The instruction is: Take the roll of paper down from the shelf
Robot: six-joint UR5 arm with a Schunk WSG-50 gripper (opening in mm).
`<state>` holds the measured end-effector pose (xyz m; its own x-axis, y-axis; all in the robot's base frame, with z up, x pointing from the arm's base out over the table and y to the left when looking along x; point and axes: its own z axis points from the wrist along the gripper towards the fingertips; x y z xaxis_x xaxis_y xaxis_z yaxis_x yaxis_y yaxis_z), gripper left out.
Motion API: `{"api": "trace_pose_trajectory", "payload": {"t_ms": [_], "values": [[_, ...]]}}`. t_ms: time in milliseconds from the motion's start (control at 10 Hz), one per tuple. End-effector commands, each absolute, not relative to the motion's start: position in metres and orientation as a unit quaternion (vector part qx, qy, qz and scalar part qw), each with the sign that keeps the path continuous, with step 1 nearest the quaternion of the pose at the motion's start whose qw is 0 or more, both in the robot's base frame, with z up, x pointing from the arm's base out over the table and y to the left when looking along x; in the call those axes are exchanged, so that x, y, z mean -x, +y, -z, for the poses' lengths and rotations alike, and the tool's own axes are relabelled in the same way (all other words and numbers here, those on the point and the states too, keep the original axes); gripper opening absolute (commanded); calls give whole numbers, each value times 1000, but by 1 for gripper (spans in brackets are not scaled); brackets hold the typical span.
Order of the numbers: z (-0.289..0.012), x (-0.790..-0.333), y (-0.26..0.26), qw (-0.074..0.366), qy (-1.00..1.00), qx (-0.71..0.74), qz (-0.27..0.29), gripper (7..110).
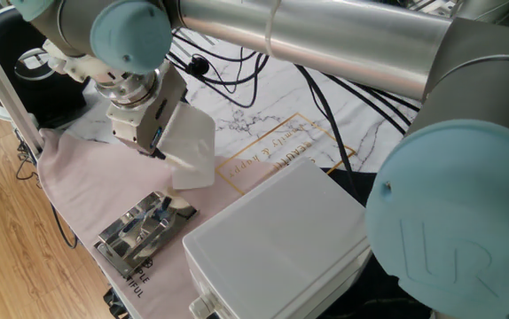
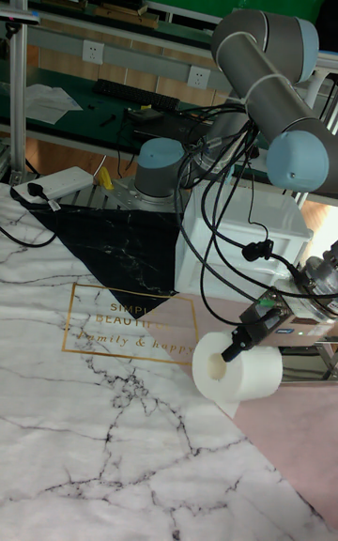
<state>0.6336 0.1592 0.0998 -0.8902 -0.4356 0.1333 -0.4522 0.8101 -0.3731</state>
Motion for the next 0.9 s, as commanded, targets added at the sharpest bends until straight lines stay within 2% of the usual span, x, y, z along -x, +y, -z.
{"api": "trace_pose_trajectory", "payload": {"t_ms": [0, 100, 300, 800], "values": [[-102, -652, 156, 1, -935, -280, -216, 7], [-98, -665, 158, -13, -923, -316, -218, 7], [-82, -690, 181, -51, -906, -376, -187, 7], [-62, -717, 199, -78, -876, -442, -177, 7]]}}
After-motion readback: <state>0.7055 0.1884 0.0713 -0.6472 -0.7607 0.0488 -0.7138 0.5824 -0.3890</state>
